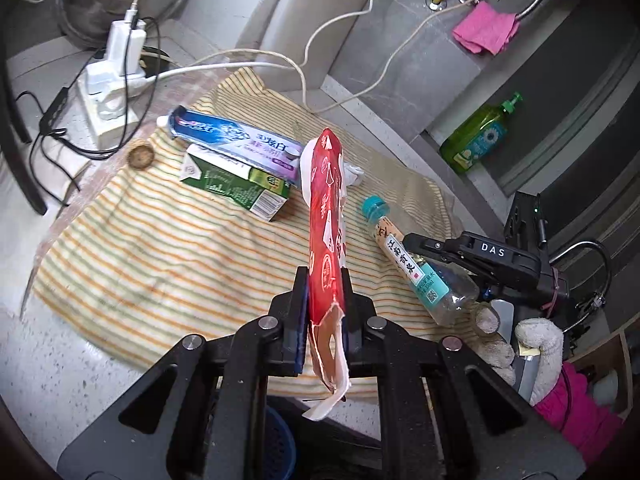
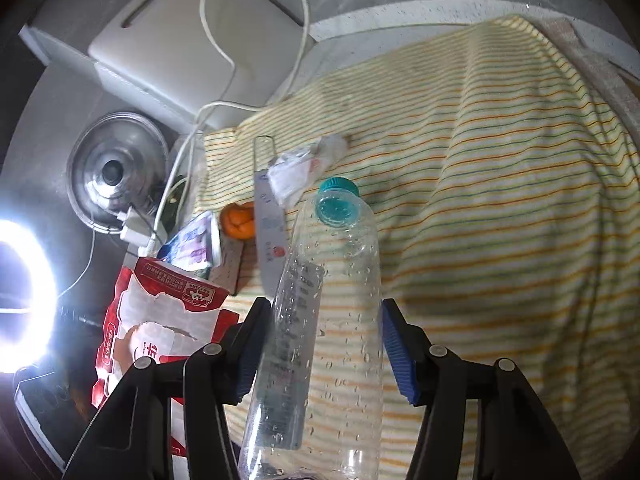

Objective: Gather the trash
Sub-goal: 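Grasp the red snack wrapper with the left tool while the right tool grasps the clear bottle, then carry the wrapper and bottle down over the blue basket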

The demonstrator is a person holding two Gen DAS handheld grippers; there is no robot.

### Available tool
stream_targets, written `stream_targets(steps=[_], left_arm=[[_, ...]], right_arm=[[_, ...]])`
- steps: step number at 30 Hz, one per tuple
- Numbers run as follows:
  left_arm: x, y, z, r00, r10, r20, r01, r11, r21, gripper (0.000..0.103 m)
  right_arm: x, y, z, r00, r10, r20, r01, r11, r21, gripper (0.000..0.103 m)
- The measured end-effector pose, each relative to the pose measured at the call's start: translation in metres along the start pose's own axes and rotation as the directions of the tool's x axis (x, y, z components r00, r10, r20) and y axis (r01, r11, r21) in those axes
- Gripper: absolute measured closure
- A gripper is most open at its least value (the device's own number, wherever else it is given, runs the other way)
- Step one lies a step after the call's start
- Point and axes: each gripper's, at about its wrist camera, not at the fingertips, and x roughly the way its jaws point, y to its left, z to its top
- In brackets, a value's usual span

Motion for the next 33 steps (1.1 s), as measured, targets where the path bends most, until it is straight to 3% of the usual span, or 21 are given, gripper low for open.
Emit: stream_targets(steps=[11, 20, 33], left_arm=[[-0.052, 0.012, -0.05, 0.994, 0.004, 0.106, -0.006, 1.0, 0.023, 0.093], [-0.093, 0.027, -0.112, 0.989, 0.047, 0.141, -0.05, 0.999, 0.018, 0.093], [-0.108, 0.052, -0.183, 0.984, 0.141, 0.104, -0.144, 0.989, 0.025, 0.093]], right_arm=[[-0.041, 0.022, -0.06, 0.994, 0.08, 0.077, -0.071, 0.991, -0.112, 0.046], [-0.054, 0.05, -0.132, 0.991, 0.129, 0.027, -0.118, 0.961, -0.251, 0.046], [-0.033, 0.064, -0.216, 0.994, 0.084, -0.065, -0.103, 0.91, -0.401, 0.046]])
